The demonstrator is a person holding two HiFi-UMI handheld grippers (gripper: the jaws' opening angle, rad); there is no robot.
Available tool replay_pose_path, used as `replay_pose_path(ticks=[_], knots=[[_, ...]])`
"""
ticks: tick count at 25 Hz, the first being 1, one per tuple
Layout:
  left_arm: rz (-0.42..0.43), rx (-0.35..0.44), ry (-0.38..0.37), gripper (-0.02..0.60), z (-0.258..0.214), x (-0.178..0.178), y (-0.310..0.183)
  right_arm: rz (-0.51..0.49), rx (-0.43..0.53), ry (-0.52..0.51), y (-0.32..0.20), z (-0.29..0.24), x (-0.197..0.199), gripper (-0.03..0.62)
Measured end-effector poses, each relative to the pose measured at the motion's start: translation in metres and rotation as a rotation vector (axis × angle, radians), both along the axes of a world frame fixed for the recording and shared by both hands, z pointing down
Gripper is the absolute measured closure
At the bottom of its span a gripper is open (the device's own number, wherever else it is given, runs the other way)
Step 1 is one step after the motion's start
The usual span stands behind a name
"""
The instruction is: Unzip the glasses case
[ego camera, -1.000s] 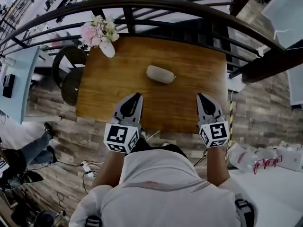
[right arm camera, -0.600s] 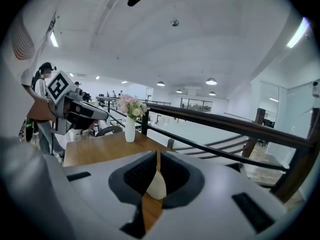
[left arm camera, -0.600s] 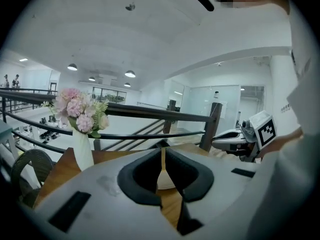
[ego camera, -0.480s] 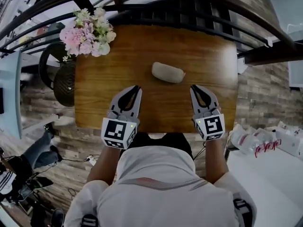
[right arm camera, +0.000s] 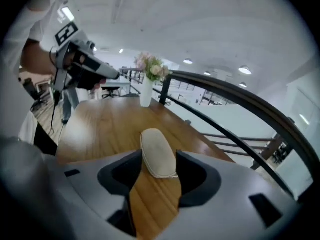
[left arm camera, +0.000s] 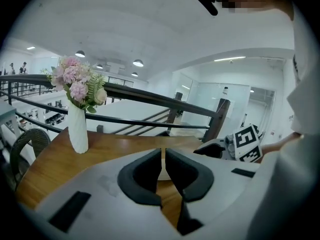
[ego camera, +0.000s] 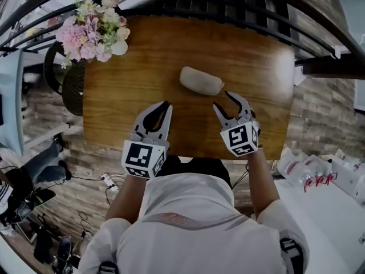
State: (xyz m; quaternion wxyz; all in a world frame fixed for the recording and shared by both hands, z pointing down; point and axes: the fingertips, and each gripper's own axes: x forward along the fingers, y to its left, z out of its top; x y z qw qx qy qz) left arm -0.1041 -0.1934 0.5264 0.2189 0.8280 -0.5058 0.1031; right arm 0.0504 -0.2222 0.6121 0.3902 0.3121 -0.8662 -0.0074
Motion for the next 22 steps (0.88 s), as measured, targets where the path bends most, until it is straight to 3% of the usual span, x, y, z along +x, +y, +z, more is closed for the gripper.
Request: replay_pose_path(ticks=[2, 8, 22], knots=[[-0.012, -0.015, 0.004, 0.548, 0.007, 0.0, 0.001, -0.063, -0.004, 0.081, -0.001, 0.023, -0.005, 0.268], [-0.026, -0.046, 0.014, 0.548, 0.019, 0.004, 0.005, -0.168, 0.0, 0.181, -0.016, 0.066, -0.017, 0.196], [-0.061, -0.097, 0.024, 0.548, 0.033, -0.01, 0.012, -0.263, -0.083, 0.215, -0.044, 0.101, -0.018, 0.128]])
